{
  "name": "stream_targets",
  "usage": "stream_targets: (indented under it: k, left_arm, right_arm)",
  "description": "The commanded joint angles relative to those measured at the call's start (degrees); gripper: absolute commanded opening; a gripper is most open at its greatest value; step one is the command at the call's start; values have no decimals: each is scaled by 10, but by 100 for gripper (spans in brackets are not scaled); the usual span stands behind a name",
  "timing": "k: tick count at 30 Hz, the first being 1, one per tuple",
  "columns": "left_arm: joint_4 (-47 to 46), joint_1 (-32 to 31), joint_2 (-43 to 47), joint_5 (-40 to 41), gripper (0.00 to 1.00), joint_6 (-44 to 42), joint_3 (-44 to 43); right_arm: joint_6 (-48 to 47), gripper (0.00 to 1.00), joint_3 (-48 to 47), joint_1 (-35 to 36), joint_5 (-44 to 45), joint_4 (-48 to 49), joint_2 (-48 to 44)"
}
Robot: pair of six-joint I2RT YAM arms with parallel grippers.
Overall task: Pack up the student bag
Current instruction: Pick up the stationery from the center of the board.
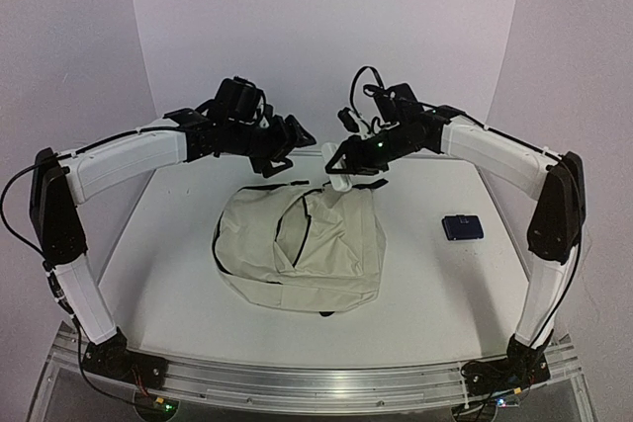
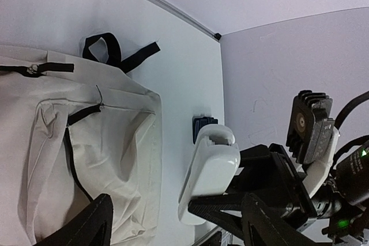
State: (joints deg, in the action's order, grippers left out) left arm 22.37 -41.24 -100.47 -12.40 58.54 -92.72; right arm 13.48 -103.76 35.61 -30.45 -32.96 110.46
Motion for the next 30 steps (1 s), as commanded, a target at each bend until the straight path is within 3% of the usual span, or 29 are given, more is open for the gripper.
stream_targets:
  k: [1,9,15,18,22,26,30]
  left_arm:
    - [-16,-10,-13,-13,75,1,-40]
    - [29,-23,-65,-27,63,-22,-96]
    - [22,-24,-71,-32,37,-14,-91]
    - [12,-23,-55,-27,21,-13,-71]
    - [5,-15,-25,-15,5,-3,-37]
    - [-21,7,23,-16,0,22,32]
    - [-52,31,81,-11,0,36,112]
  right_arm:
    - [15,35,-3,20,16,43,-39]
    - [15,36,-9,40,14,50,-30]
    - [12,39,-11,44,23,53,-29]
    - [10,45,-10,44,21,53,-29]
    - [3,64,-7,44,17,49,-36]
    - [-6,75,-4,43,31,41,-52]
    - [10,76,21,44,49,31,-55]
